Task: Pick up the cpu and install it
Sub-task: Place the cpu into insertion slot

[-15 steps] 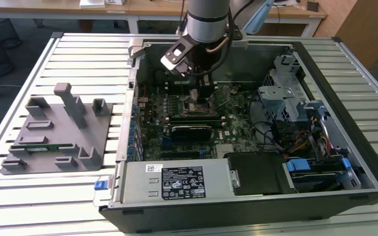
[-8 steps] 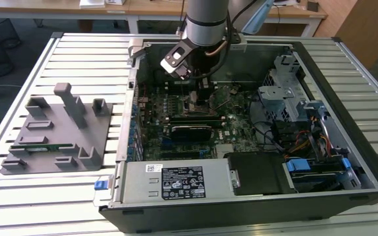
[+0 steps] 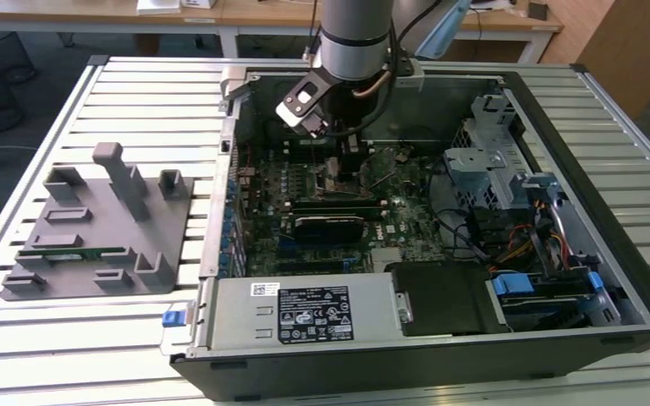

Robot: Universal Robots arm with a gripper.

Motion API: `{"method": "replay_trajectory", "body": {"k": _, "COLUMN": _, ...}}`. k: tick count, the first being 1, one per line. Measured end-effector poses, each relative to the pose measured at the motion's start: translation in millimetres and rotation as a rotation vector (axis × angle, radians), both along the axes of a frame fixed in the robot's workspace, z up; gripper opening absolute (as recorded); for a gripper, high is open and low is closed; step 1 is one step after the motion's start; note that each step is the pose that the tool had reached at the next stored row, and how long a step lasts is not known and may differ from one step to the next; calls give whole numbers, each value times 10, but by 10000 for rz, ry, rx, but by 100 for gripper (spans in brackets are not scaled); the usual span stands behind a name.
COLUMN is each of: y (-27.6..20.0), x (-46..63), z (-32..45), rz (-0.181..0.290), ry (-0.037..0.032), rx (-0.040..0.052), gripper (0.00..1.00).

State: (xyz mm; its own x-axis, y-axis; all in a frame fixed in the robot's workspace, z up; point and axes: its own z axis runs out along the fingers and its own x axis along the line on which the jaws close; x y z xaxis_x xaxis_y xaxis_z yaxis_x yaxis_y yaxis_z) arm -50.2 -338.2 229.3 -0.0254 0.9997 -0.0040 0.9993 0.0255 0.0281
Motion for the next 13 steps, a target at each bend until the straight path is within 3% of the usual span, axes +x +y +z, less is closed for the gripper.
{"method": "replay_trajectory", "body": {"k": 13, "y": 0, "x": 0, "z": -48, "rz": 0, "ry": -1, "rx": 2, "gripper": 53}}
